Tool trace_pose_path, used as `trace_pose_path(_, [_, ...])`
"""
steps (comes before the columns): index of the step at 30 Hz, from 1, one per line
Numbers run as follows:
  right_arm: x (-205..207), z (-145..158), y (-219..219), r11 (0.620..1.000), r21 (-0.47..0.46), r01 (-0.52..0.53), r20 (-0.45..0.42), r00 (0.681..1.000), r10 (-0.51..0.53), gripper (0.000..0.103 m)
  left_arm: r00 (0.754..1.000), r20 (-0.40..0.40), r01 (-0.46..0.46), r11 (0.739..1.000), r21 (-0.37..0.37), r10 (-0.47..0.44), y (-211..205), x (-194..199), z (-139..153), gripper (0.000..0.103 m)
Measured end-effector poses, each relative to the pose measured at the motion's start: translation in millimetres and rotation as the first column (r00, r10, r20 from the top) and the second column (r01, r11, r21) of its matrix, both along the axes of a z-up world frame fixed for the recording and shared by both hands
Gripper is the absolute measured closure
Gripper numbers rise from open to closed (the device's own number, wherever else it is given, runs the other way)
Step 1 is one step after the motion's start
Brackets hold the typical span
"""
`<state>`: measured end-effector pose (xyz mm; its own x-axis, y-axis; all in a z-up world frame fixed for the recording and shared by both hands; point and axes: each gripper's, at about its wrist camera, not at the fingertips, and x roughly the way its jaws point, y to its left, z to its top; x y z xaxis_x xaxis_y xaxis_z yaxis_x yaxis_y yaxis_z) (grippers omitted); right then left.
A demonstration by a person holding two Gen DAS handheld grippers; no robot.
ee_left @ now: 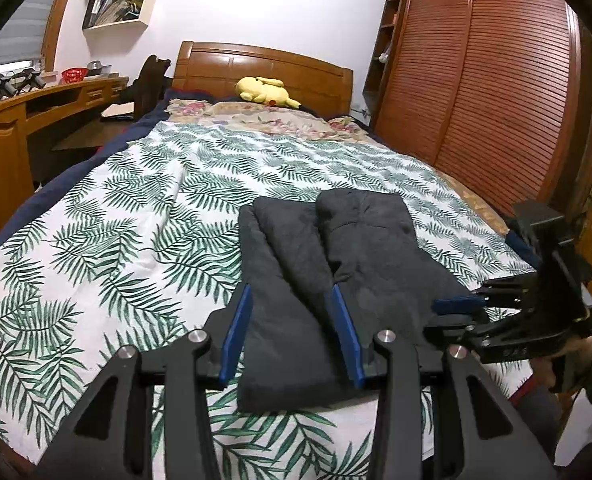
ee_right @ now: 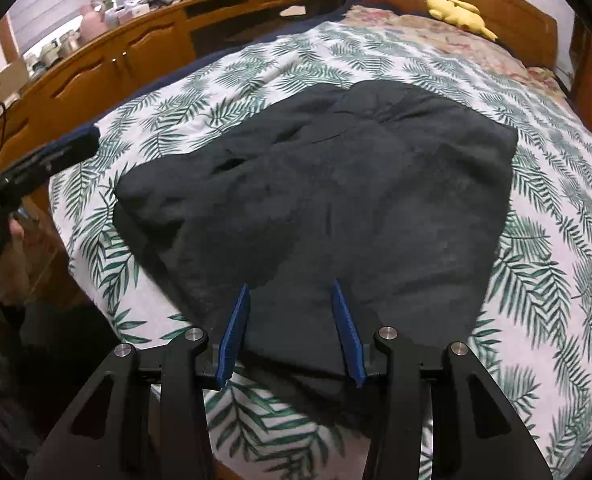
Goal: Fold large clothes
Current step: 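Open the right tool and release the folded jacket, then lower the open left tool onto the folded jacket's middle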
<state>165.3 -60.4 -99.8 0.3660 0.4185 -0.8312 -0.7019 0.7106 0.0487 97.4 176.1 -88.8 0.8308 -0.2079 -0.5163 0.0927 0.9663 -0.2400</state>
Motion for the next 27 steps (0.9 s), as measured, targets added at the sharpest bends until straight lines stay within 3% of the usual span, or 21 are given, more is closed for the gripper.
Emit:
trace_pose_path(6, [4,0,-6,1.0,0.024,-0.011,-0.008,1.0,0.011,0.06,0.999,-0.002,0.033,0.999,0.009,-0.033,-16,6,0,0.063])
trace_pose_path(17, [-10,16,-11,1.0,0.0,0.014,0.075,0.997,-0.014,0.06,0.995,-0.025,0.098,0.995,0.004,-0.098,-36,17,-8,0.063])
trace_pose_path(21, [-13,27,-21,0.998,-0.008,0.058,0.124,0.991,-0.057,0.05,0.992,-0.029,0.121,0.993,-0.008,-0.121,-41,19,-10,0.063])
trace_pose_path(27, [-16,35,-38,0.995,-0.012,0.102,0.174,0.98,-0.098,0.046,0.99,-0.045,0.136,0.991,-0.013,-0.137,-46,24,-15,0.063])
